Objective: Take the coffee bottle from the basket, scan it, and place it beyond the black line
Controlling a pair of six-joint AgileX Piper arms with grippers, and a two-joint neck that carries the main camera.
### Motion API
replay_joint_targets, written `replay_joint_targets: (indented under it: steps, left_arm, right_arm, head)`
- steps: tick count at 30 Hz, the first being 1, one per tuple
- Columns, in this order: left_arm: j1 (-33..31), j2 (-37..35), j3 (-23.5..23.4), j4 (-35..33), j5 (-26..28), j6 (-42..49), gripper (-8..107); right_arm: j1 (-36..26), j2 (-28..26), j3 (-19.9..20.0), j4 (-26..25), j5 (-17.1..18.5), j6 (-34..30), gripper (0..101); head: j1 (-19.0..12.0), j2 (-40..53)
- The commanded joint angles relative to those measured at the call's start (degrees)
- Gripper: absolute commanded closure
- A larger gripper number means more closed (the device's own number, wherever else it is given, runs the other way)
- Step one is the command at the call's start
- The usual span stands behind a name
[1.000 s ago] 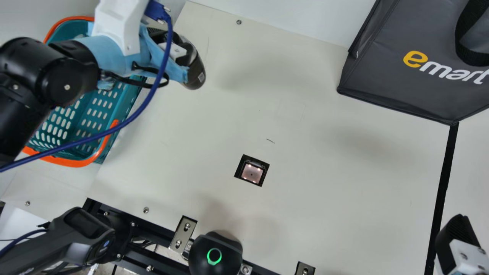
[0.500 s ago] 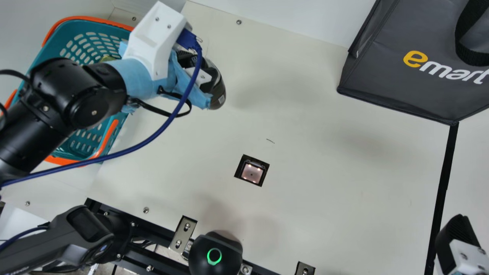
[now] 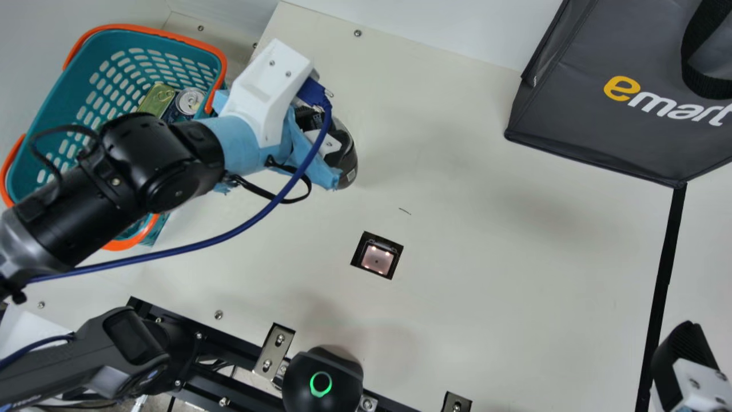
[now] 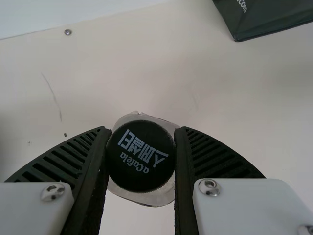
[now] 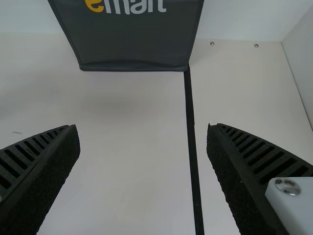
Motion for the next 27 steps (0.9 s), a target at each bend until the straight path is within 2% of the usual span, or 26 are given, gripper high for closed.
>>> replay_joint_targets:
  steps: [1, 27]
  left_arm:
    - [-0.2, 0.2, 0.4, 0.1, -0.5, -0.4, 89]
    - [-6.1, 3.1, 3.3, 3.8, -4.4, -6.8, 89]
  right_arm:
    - [0.0, 0.0, 0.0, 0.0, 0.0, 0.0, 10]
    - [0.0, 0.0, 0.0, 0.0, 0.0, 0.0, 10]
  head:
    - [-1.5, 0.1]
    - [-1.5, 0.1]
